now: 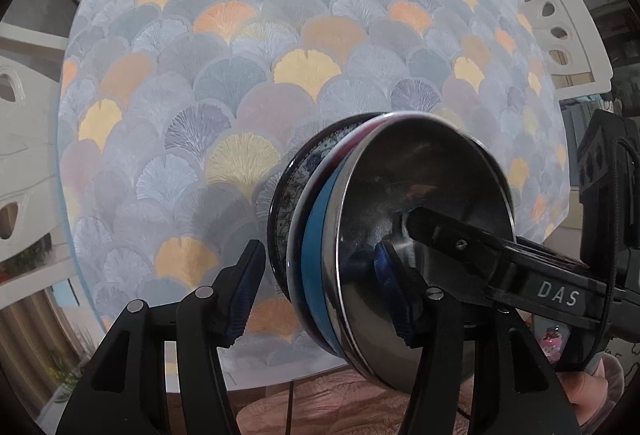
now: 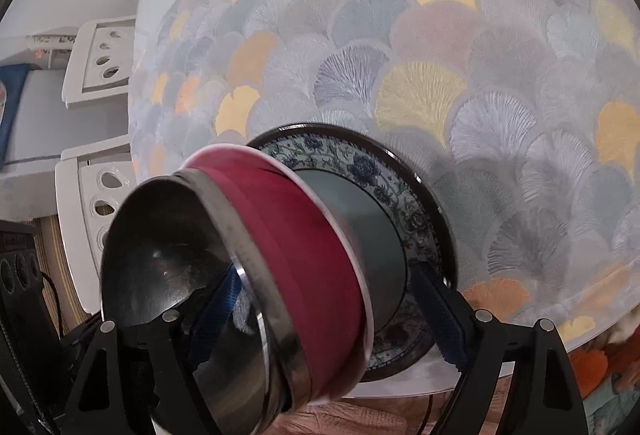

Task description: Organize plates and bowls

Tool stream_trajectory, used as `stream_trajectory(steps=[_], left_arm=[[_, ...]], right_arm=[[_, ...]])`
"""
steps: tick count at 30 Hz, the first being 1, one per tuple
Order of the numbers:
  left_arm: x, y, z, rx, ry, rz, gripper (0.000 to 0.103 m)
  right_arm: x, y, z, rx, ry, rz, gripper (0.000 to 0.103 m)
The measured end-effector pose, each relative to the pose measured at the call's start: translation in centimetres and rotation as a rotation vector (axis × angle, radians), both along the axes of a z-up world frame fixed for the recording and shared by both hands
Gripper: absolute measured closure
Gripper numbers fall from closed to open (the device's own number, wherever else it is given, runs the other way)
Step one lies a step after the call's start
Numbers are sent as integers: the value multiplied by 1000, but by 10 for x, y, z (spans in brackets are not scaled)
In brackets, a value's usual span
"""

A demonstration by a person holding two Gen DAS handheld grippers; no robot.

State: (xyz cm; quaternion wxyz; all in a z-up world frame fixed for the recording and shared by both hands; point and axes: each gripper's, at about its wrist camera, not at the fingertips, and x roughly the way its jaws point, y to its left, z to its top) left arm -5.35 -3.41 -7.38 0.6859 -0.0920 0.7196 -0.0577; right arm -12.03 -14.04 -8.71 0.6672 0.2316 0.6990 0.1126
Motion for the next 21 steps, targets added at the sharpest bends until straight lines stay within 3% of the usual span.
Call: stream_trajectory(steps=[2,4,7,21], left_arm=[[1,2,7,6,-24,3,45],[3,5,13,41,-54,5,29],[5,9,21,74,-86,16,18],[-9,13,27,92,-148,44,17]], right_arm=[[1,-2,10,-9,-30,5,17],[4,-5,21,-27,-64,12,17],[8,-4,35,-83,-114,47,17],[3,19,67,-118,-277,183,17]])
